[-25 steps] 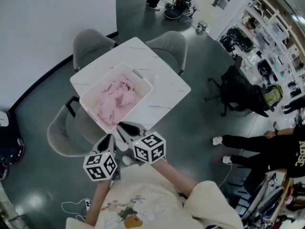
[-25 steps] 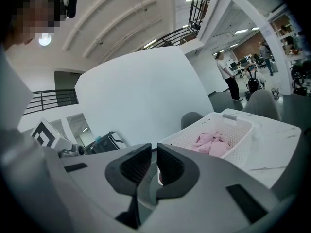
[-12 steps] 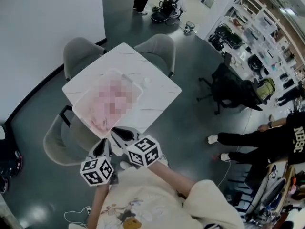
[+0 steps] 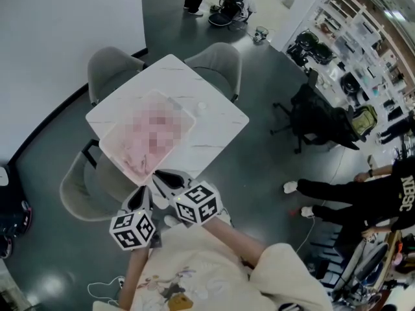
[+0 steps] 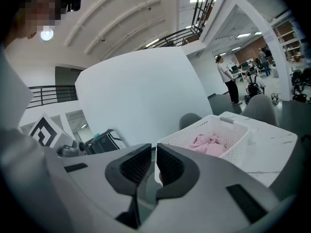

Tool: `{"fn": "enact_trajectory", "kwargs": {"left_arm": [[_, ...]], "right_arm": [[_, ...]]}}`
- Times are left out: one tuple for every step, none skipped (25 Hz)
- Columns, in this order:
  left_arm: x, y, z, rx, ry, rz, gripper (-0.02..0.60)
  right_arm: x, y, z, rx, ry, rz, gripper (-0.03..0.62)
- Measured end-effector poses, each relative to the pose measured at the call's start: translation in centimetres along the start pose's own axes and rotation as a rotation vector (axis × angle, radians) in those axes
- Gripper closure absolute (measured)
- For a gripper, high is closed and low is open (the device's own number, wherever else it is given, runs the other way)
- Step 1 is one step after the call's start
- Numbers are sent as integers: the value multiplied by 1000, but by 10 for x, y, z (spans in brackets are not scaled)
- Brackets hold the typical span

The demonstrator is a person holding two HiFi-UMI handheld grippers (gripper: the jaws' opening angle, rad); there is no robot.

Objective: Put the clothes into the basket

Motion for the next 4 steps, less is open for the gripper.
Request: {"fn": "enact_trajectory", "kwargs": {"left_arm": [[0,1,1,-1,-1,0,543],[0,2,2,-2,-2,0,543],[-1,3,3,-2,-3,0,543],[-1,3,4,-2,-4,-1,543]], "right_arm": [[0,1,0,0,0,0,556],[1,2,0,0,-2,0,556],[1,3,-1,0,-3,0,556],[1,4,-1,0,-5,0,556]]}}
Point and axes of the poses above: the fingertips, and each gripper's own axes: z forward along the fingers, y to its right, x out of its top, the point moved 7 cm from there along -z, backward along the fingers, and after that the axes turned 15 degrees about x, right-handed, at the moved point
